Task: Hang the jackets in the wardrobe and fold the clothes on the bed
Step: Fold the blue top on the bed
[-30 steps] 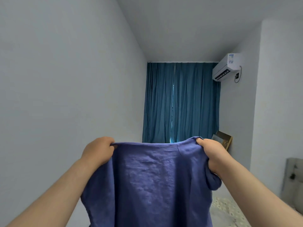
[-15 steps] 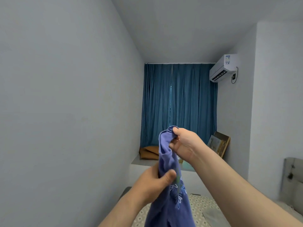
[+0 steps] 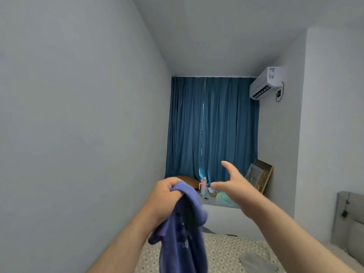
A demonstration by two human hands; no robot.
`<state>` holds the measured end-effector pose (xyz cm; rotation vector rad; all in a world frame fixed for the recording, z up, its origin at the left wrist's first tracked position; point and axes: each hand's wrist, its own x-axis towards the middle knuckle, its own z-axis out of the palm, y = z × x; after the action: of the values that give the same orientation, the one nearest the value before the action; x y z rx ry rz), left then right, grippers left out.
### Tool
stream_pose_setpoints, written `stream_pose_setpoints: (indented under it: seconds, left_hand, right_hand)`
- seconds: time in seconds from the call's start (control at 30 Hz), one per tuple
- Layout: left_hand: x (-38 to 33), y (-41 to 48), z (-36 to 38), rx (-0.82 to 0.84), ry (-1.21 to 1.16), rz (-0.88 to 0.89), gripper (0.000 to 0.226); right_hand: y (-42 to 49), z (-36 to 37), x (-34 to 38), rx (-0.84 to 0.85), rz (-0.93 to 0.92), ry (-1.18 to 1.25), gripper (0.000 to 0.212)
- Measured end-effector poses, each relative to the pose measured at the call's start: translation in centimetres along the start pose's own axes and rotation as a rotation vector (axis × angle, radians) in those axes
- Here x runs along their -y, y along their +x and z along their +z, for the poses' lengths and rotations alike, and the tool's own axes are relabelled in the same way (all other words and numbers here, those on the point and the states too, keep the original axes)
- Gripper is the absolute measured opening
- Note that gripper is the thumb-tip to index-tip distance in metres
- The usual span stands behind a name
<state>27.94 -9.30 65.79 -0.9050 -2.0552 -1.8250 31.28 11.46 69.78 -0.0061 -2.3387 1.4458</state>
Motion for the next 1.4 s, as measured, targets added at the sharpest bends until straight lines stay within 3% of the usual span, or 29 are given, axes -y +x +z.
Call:
stream_pose_setpoints:
  seconds: [0.1, 0.17, 0.23, 0.3, 0.37, 0.47, 0.6, 0.73, 0.8, 0.9, 0.97, 1.1, 1.2, 1.3, 1.4]
  left_hand:
    - [-1.6, 0.7, -0.6, 0.090, 0.150, 0.058, 0.026]
    - [-2.3, 1.1, -1.0, 0.074, 0.200, 0.035, 0.021]
    - [-2.5, 1.4, -1.5, 0.049, 0.247, 0.027, 0.015]
    - [-2.5, 1.6, -2.3, 0.016, 0.302, 0.049, 0.016]
    - [-2.4, 1.5, -3.3, -0.031, 0.323, 0.062, 0.015]
    - [-1.4, 0.8, -4.6, -0.006, 0.331, 0.004, 0.010]
    - [1.2, -0.7, -4.4, 0.116, 0.147, -0.200, 0.011]
    - [3.2, -1.8, -3.2, 0.048, -0.094, -0.346, 0.009]
    - [3.6, -2.3, -2.5, 0.108, -0.278, -0.383, 0.023]
    - [3.5, -2.6, -1.2, 0.228, -0.296, -0.364, 0.053]
    - [3.6, -2.4, -0.3, 0.206, -0.278, -0.360, 0.048]
    - [3.8, -1.2, 0.4, 0.095, -0.332, -0.346, 0.010]
    - [2.7, 0.4, -0.4, -0.093, -0.399, -0.316, 0.015]
    - [0.6, 2.1, -1.9, -0.174, -0.344, -0.242, 0.018]
    - [-1.1, 3.2, -3.0, -0.094, -0.169, -0.122, 0.021]
  right_hand:
    - [-1.8, 2.1, -0.1, 0.378, -0.171, 0.133, 0.050]
    - [-2.4, 3.4, -0.4, 0.481, -0.233, 0.098, 0.029]
    - [-2.8, 4.5, -0.4, 0.424, -0.275, 0.064, 0.012]
    - [-2.4, 5.2, -0.7, 0.332, -0.294, 0.021, 0.024]
    - [-1.9, 5.3, -0.6, 0.258, -0.290, 0.032, 0.017]
    - [-1.5, 5.1, 0.4, 0.205, -0.278, 0.187, 0.024]
    - [-0.8, 4.2, 2.5, 0.127, -0.179, 0.463, 0.029]
    - [-0.1, 2.9, 3.2, 0.116, -0.172, 0.553, 0.030]
    - [0.0, 2.6, 3.1, 0.130, -0.178, 0.558, 0.038]
    - [0.1, 2.3, 2.8, 0.132, -0.168, 0.547, 0.042]
    - [0.1, 2.0, 2.6, 0.113, -0.151, 0.543, 0.037]
    - [0.3, 0.7, 1.7, 0.103, -0.129, 0.478, 0.027]
    - [0.6, -0.7, 0.7, 0.002, -0.065, 0.326, 0.021]
    - [1.0, -2.3, -0.6, -0.102, -0.105, -0.238, 0.022]
    - [1.0, -2.7, -1.1, -0.014, -0.079, -0.761, 0.022]
